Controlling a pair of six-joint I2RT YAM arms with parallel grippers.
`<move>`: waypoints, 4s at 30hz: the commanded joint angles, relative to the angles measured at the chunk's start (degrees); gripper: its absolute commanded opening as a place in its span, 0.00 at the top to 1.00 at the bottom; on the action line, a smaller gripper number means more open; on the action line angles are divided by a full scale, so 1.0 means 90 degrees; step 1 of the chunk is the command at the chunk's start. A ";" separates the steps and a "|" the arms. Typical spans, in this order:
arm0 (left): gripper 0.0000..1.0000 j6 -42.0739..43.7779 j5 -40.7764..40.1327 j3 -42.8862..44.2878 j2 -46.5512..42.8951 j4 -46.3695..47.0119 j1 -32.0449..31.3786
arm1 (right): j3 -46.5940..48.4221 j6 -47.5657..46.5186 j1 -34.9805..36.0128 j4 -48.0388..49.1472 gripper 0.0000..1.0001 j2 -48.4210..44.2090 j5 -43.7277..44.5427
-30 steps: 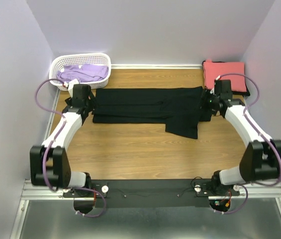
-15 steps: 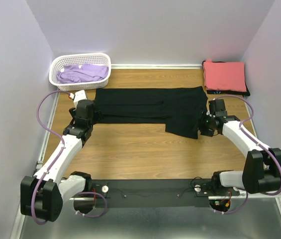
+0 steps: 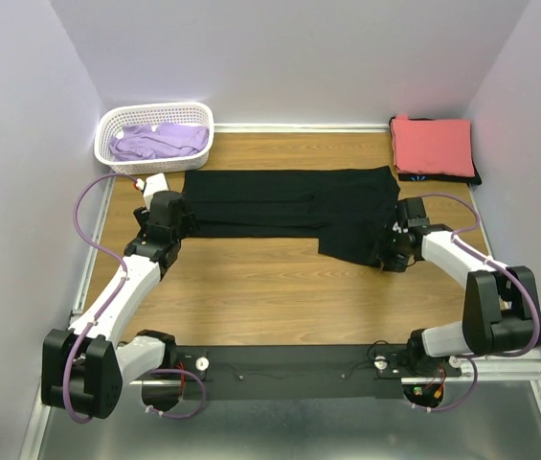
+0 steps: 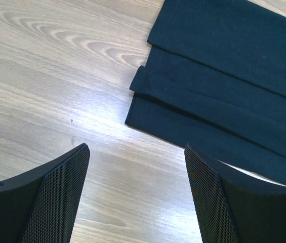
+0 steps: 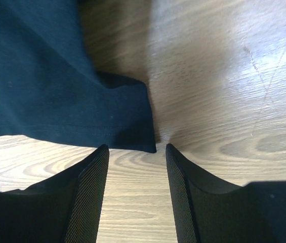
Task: Fold and stack the t-shirts
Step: Fold the tshirt
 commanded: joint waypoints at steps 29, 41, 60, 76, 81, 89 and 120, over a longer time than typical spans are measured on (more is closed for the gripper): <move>0.16 0.0051 -0.0198 0.0127 0.0157 0.0159 -0.0026 | 0.3554 -0.0348 0.0061 0.0637 1.00 0.2186 -0.0287; 0.16 0.0061 -0.0100 0.0147 0.0333 0.0149 -0.0026 | 0.5967 -0.0534 0.0051 0.0656 1.00 0.4005 -0.0463; 0.25 -0.0691 0.0515 0.0703 0.1514 -0.0163 0.0208 | 0.6300 -0.0485 0.0061 0.0705 0.94 0.4680 -0.0161; 0.33 -0.1130 0.0965 0.1416 0.2608 -0.0437 0.0433 | 0.3470 -0.0252 -0.0513 0.0725 0.52 0.2298 0.0309; 0.40 -0.1189 0.1052 0.1387 0.2930 -0.0339 0.0433 | 0.2444 0.0023 -0.1129 0.0773 0.40 0.1595 0.0270; 0.45 -0.1131 0.1111 0.1367 0.3458 -0.0212 0.0463 | 0.1330 0.0589 -0.1843 0.1437 0.35 0.1329 -0.0472; 0.47 -0.1169 0.0339 0.0812 0.3469 -0.1003 0.0677 | 0.0362 0.0511 -0.2712 0.1546 0.99 0.0599 0.0123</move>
